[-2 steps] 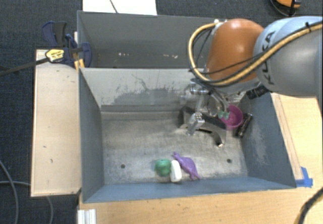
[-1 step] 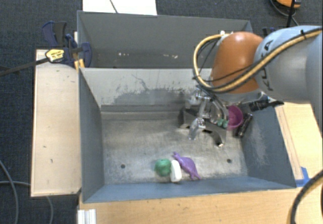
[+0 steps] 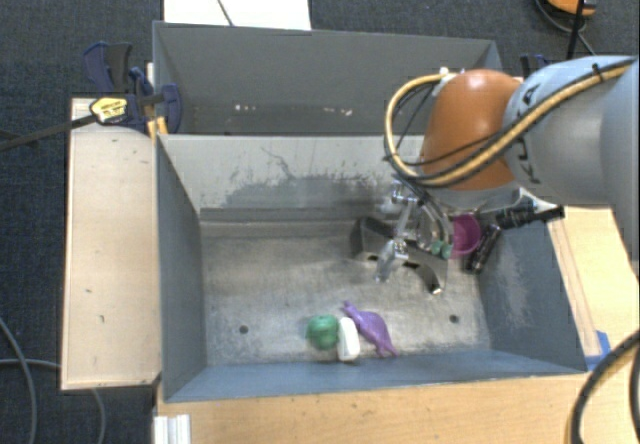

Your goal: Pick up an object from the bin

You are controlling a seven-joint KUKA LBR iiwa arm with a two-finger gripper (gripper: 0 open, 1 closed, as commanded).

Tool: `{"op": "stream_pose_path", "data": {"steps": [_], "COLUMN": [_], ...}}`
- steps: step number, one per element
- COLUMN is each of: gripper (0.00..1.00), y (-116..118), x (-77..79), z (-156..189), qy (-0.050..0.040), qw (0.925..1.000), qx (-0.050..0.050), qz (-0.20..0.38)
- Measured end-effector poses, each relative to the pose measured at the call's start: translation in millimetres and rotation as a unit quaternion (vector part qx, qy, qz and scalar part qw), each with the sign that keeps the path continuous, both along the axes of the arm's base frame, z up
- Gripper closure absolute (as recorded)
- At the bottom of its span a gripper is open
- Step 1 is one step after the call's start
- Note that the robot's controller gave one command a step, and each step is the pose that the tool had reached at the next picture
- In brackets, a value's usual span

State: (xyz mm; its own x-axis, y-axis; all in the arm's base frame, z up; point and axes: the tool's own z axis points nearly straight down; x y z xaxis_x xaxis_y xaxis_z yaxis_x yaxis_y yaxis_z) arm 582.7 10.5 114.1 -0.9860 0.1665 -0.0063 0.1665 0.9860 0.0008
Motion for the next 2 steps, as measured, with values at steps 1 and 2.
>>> {"op": "stream_pose_path", "data": {"steps": [1, 2], "gripper": [0.00, 0.00], "y": [-24.3, -13.9], "x": [-10.8, -10.6], "z": [0.3, -39.5], "qy": [0.0026, 0.0000], "qw": [0.9997, 0.9952], "qx": [0.000, 0.001], "qz": [-0.026, -0.098]}}
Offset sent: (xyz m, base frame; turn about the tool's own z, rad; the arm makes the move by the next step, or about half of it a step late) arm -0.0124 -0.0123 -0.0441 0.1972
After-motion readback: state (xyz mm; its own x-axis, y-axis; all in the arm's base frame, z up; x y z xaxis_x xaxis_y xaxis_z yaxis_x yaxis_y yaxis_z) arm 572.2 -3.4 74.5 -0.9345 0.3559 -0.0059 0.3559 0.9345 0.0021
